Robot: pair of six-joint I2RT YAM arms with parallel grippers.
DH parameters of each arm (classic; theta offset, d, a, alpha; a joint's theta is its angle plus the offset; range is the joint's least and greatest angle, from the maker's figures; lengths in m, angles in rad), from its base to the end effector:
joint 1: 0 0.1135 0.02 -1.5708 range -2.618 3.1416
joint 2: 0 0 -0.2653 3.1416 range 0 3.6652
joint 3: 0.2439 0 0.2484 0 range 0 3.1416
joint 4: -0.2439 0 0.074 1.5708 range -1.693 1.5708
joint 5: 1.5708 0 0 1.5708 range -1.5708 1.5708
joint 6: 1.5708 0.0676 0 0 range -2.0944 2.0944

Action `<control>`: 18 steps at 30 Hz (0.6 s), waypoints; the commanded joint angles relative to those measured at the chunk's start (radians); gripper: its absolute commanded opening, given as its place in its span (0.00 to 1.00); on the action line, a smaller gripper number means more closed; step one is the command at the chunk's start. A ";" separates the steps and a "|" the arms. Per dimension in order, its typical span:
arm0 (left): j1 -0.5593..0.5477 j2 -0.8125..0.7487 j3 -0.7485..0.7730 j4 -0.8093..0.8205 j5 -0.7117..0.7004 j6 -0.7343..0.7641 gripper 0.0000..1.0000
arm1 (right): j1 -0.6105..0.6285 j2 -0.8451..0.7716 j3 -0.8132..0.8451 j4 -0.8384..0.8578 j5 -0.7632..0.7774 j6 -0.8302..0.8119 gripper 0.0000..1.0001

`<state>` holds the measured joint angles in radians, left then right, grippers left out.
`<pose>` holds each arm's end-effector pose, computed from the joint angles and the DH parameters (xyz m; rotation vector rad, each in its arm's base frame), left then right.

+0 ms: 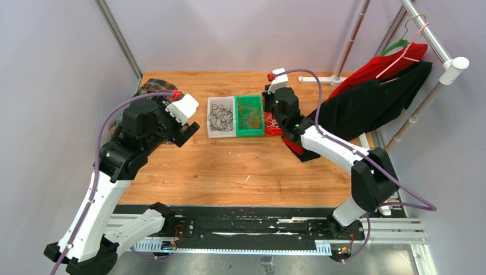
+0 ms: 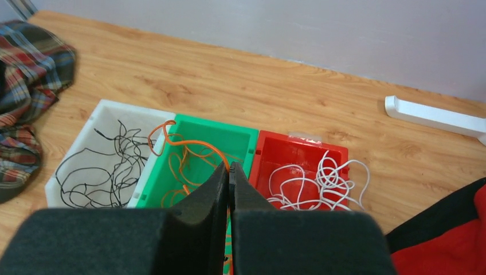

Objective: Untangle the cables

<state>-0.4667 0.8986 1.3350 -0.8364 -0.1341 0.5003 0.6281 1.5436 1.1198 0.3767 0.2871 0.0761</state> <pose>0.1628 -0.0719 0.4224 0.8374 1.7834 0.1541 0.3316 0.2171 0.3277 -0.2251 1.6092 0.3112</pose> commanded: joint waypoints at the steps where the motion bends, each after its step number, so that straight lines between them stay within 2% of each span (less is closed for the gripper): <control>1: 0.003 0.000 0.025 0.017 0.017 -0.002 0.98 | 0.041 0.066 0.077 -0.045 0.082 -0.024 0.01; 11: 0.003 -0.004 0.018 0.018 0.009 0.019 0.98 | 0.041 0.254 0.345 -0.093 0.114 -0.012 0.01; 18: 0.003 -0.012 0.010 0.011 0.008 0.035 0.98 | 0.040 0.369 0.405 0.011 0.109 -0.165 0.01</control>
<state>-0.4667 0.9009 1.3350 -0.8364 -0.1268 0.5179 0.6609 1.8538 1.4975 0.3260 0.3698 0.0166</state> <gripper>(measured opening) 0.980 0.011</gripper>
